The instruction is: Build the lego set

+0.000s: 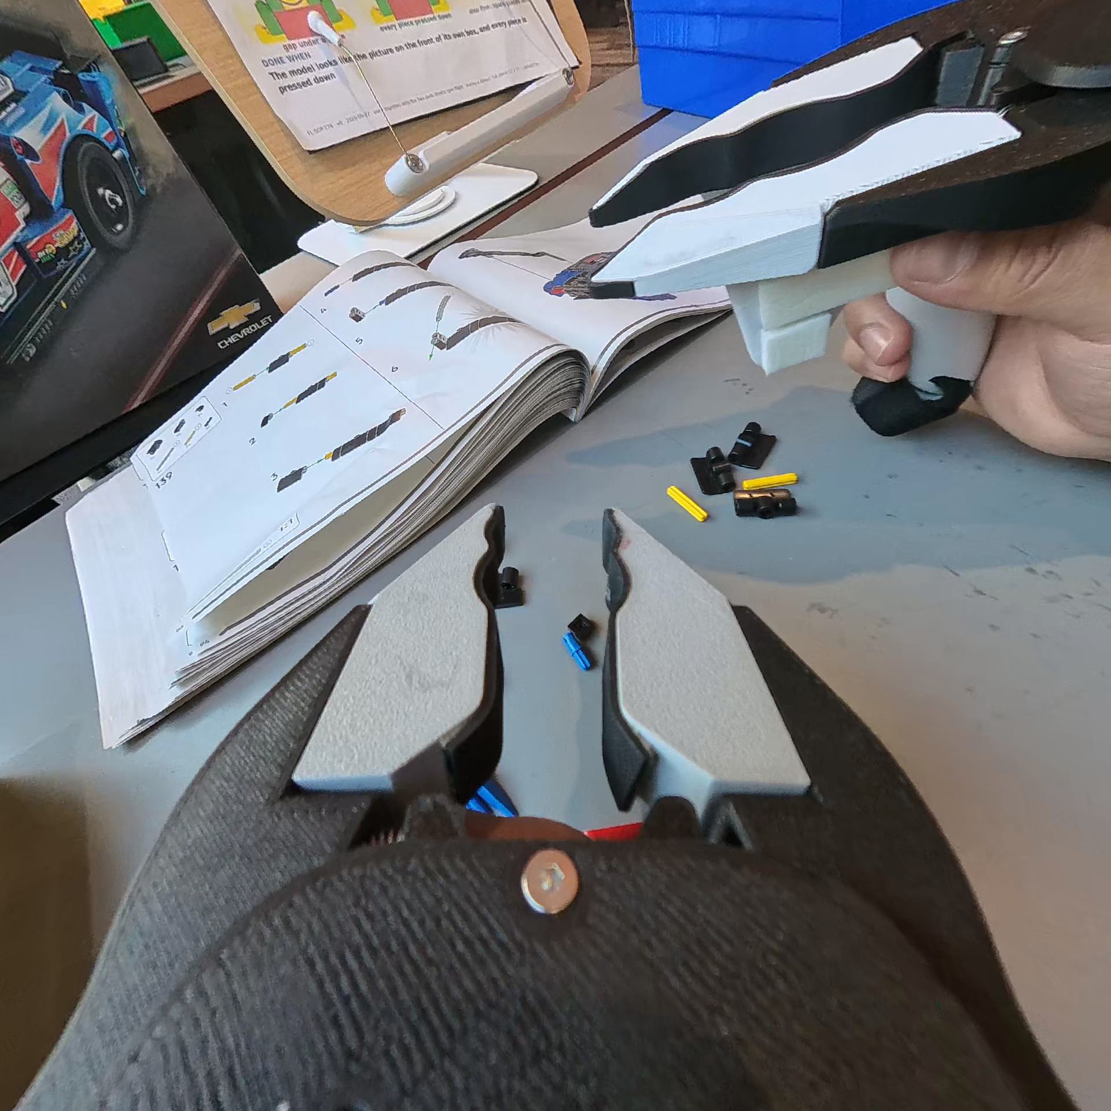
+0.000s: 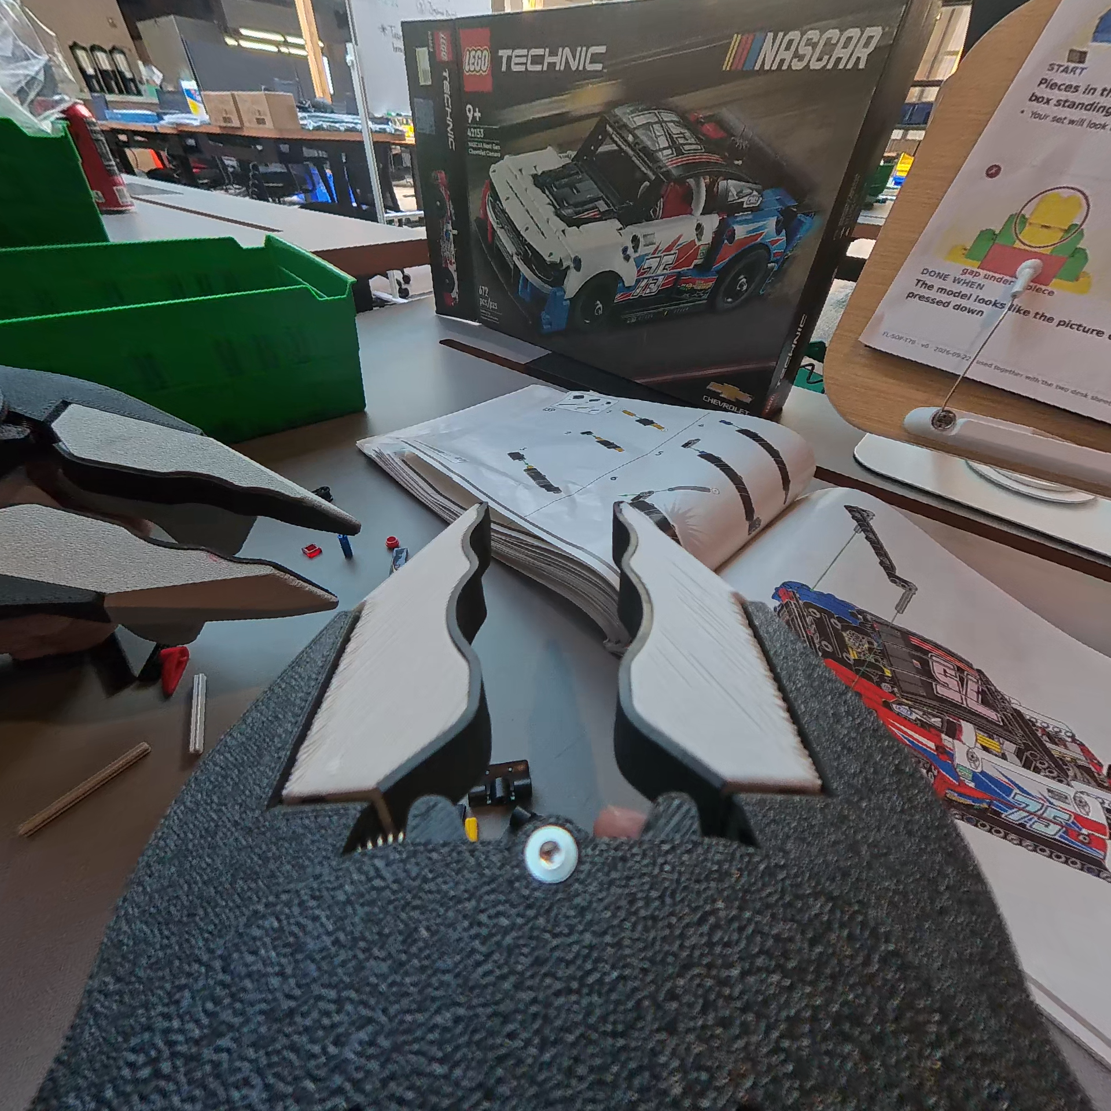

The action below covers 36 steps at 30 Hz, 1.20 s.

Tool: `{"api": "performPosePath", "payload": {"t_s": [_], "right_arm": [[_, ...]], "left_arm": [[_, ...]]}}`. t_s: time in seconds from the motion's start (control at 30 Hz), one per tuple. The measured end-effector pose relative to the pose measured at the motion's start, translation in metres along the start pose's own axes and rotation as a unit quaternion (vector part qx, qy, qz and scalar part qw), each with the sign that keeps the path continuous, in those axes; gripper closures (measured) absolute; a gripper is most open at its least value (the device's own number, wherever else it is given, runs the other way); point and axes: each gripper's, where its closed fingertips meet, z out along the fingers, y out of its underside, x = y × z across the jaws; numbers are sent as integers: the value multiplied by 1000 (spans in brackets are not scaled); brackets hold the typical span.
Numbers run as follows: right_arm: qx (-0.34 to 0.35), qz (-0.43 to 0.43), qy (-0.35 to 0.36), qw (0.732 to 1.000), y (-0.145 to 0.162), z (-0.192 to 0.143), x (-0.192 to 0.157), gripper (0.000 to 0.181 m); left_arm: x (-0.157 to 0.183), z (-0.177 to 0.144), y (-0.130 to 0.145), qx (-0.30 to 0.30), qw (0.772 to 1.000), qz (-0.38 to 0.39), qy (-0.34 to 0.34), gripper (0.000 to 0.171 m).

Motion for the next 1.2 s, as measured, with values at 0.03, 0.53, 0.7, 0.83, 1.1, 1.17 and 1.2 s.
{"api": "performPosePath", "payload": {"t_s": [0.03, 0.53, 0.7, 0.83, 1.1, 1.17, 1.2], "right_arm": [[0, 0, 0, 1000, 0, 0, 0, 142], [-4, -3, -1, 1000, 1, 0, -2, 142], [-9, -2, -3, 1000, 3, 0, -4, 142], [-11, -1, -5, 1000, 3, 0, -5, 142], [-11, -2, -6, 1000, 3, 0, -6, 142], [-12, -2, -6, 1000, 3, 0, -6, 142], [-12, -3, -6, 1000, 3, 0, -6, 142]], "left_arm": [[0, 0, 0, 0, 1000, 0, 0, 142], [2, 0, -1, 1, 1000, 5, 1, 142], [-33, -6, -4, -1, 998, 8, -67, 149], [-88, -15, 8, -38, 990, -36, -132, 149], [-134, -28, 53, -135, 977, -111, -120, 155], [-129, -28, 66, -170, 974, -119, -89, 152], [-126, -29, 73, -189, 972, -118, -77, 149]]}}
